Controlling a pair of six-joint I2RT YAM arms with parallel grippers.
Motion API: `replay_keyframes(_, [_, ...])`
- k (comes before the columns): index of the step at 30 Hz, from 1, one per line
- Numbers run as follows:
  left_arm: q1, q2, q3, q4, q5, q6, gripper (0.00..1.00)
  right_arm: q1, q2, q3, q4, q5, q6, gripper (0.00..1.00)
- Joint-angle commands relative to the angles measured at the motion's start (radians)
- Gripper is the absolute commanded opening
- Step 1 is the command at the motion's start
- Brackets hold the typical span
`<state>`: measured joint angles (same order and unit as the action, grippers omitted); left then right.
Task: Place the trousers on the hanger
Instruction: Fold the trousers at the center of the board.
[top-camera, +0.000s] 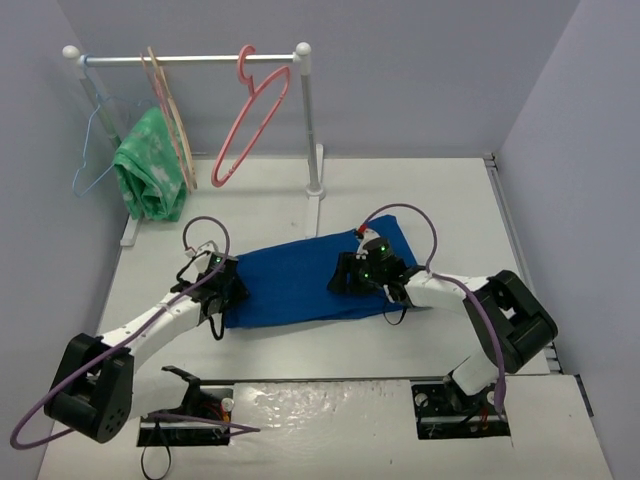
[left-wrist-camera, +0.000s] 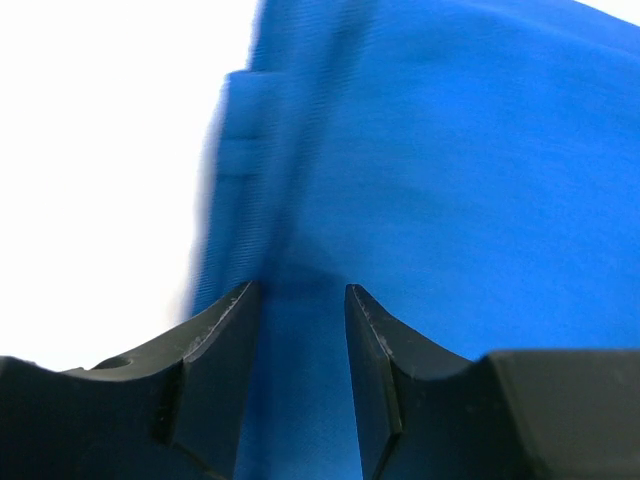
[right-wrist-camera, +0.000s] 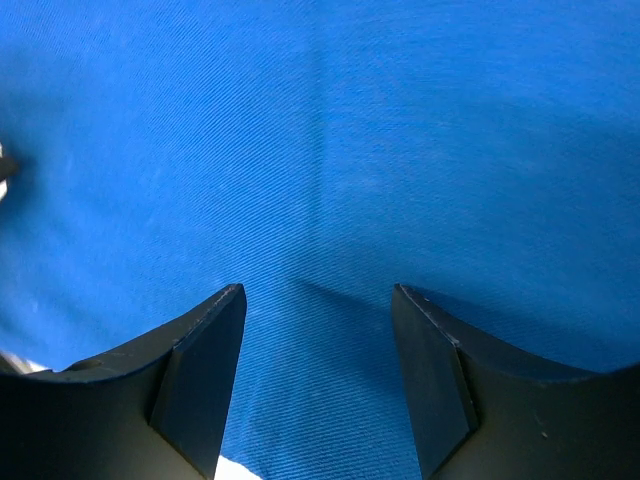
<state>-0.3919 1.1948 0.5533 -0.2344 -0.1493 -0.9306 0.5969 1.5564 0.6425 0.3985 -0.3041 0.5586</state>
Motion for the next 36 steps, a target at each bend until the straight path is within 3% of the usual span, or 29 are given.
replay_keyframes(1, [0.061, -0.033, 0.021, -0.162, -0.075, 0.049, 0.37, 0.076, 0.03, 0.088, 0.057, 0.005, 0.033, 0.57])
replay_keyframes(7, [0.107, -0.111, 0.118, -0.243, -0.04, 0.122, 0.38, 0.086, 0.048, 0.212, 0.004, -0.006, 0.005, 0.58])
replay_keyframes(12, [0.072, -0.195, 0.162, -0.175, 0.07, 0.184, 0.42, -0.059, -0.002, 0.286, -0.033, -0.076, -0.039, 0.61])
replay_keyframes(17, [-0.049, -0.142, 0.172, -0.073, 0.071, 0.202, 0.43, -0.238, -0.037, 0.299, -0.019, -0.201, -0.061, 0.63])
replay_keyframes(23, [-0.086, 0.027, 0.153, 0.039, 0.043, 0.167, 0.43, -0.372, 0.047, 0.293, 0.138, -0.406, -0.021, 0.64])
replay_keyframes(31, [-0.02, 0.046, 0.015, 0.065, 0.016, 0.081, 0.43, -0.55, 0.278, 0.166, 0.484, -0.473, 0.135, 0.63])
replay_keyframes(36, [0.045, 0.065, -0.06, 0.111, 0.058, 0.064, 0.43, -0.582, 0.401, 0.127, 0.596, -0.468, 0.173, 0.63])
